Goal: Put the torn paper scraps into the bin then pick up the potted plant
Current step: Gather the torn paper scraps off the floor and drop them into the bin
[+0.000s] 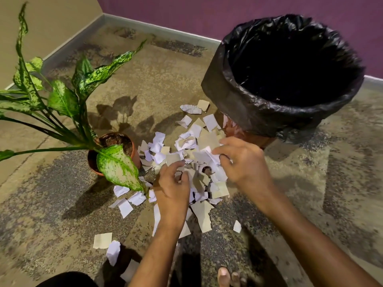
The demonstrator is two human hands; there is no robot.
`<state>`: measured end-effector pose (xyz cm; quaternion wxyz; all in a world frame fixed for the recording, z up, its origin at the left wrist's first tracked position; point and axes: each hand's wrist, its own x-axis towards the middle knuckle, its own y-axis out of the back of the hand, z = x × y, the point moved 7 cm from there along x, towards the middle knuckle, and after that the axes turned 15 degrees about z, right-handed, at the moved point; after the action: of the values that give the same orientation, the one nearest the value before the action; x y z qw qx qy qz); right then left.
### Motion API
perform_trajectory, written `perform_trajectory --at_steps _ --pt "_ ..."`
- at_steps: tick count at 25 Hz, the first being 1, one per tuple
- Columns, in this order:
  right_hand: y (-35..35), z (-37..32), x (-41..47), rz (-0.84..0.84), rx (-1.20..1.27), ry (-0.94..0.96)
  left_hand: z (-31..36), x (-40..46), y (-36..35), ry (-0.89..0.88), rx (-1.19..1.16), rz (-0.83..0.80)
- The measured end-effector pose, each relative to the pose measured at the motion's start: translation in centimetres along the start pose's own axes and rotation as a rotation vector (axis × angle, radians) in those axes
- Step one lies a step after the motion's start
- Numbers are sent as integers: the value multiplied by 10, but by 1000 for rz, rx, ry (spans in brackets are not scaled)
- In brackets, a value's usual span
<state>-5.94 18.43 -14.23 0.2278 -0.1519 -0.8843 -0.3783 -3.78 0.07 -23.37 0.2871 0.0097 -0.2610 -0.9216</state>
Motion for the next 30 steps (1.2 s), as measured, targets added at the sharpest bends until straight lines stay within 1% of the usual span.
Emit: perform_trajectory --at_steps 2,3,5,6,8,10,13,15,18,20,22,23,26,27,28,29,30 --pt "36 -24 26 122 -31 75 36 -6 1 -65 -35 27" --pt "55 -31 40 185 -22 79 55 -8 3 -89 -75 36" --pt "85 -32 69 276 -20 37 81 -8 5 -98 -160 47" --pt "96 -26 84 308 -44 11 91 -6 5 -75 -211 49" --pt "108 -10 111 340 -114 -39 114 0 5 -51 -297 45" --pt "112 12 128 338 -183 -105 143 9 3 -102 -351 46" --pt "112 45 136 302 -270 -213 188 21 -4 -252 -418 32" --pt "109 58 133 272 -303 -248 216 28 -16 -355 -432 2" --pt "101 68 128 203 -302 -234 250 38 -38 -494 -370 -51" --pt "101 71 125 189 -301 -221 262 39 -55 -526 -304 -158" --pt "109 69 120 238 -250 -226 262 39 -66 -520 -241 -250" --pt "114 63 116 294 -187 -220 257 37 -64 -518 -238 -254" --pt "124 30 84 520 11 -128 218 9 -52 -460 -343 -214" --pt "116 16 65 552 59 -80 199 -9 -46 -424 -365 -180" --pt "97 2 42 526 103 -38 172 -29 -40 -362 -388 -155" --pt "70 -11 19 439 133 0 139 -50 -36 -244 -421 -147" --pt "38 -21 -7 307 144 47 99 -71 -33 -64 -457 -148"
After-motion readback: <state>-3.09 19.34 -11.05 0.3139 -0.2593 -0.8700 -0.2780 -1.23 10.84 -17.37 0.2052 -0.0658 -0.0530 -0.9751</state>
